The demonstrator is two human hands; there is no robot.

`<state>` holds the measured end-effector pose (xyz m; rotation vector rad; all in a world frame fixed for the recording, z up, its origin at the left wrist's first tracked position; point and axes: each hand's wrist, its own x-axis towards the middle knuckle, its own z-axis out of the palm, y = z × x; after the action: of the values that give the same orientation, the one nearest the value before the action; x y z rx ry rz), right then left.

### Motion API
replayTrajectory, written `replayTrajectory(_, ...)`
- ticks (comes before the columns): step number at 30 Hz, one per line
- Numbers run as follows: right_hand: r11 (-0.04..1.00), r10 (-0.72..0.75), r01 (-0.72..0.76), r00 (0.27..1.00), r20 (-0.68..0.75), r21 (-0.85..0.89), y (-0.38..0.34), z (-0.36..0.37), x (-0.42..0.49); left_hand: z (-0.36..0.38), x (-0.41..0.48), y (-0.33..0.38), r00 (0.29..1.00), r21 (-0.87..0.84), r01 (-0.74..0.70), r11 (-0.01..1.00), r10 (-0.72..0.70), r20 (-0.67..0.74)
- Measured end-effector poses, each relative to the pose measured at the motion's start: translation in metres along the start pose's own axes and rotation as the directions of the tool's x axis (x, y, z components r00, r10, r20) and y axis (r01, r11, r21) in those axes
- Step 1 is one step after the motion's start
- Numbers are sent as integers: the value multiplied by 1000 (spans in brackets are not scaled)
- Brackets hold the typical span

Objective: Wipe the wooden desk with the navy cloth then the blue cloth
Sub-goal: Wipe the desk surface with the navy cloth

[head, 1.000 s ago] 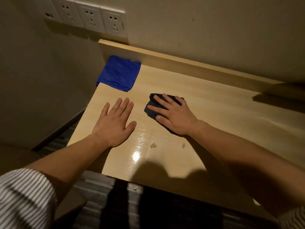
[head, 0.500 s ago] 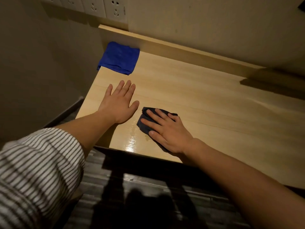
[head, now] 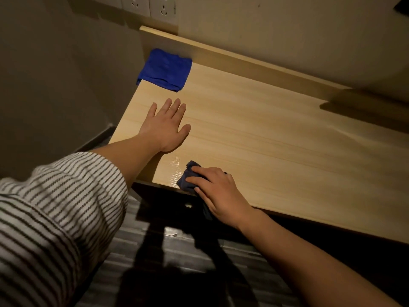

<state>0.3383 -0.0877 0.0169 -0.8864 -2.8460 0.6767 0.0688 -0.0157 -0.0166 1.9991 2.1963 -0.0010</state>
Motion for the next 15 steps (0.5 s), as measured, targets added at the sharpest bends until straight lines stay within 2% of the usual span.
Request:
replayTrajectory(3, 997, 12, -11, 1000, -8, 82, -6, 0, -4, -2, 0, 2, 1000, 13, 4, 1000, -4, 28)
replayTrajectory(5, 972, 35, -33, 999, -2, 231, -8, -4, -4, -5, 1, 5, 998, 10, 24, 1000, -24, 58)
replayTrajectory(7, 908, 104, -91, 995, -10, 409, -8, -14, -4, -9, 2, 12, 996, -34, 56, 998, -53, 68)
replayTrajectory(10, 824, 231, -151, 970, -80, 546, 0, -39, 0, -14, 6, 33, 999, -136, 36, 990, -38, -10)
replayTrajectory(12, 820, 264, -150, 955, -133, 552, 13, -60, 10, -14, 10, 53, 998, -171, 11, 985, -20, -51)
replayTrajectory(15, 882, 244, -131, 948, -203, 452, 42, -90, 29, -9, 21, 78, 1000, -167, 17, 986, -21, -23)
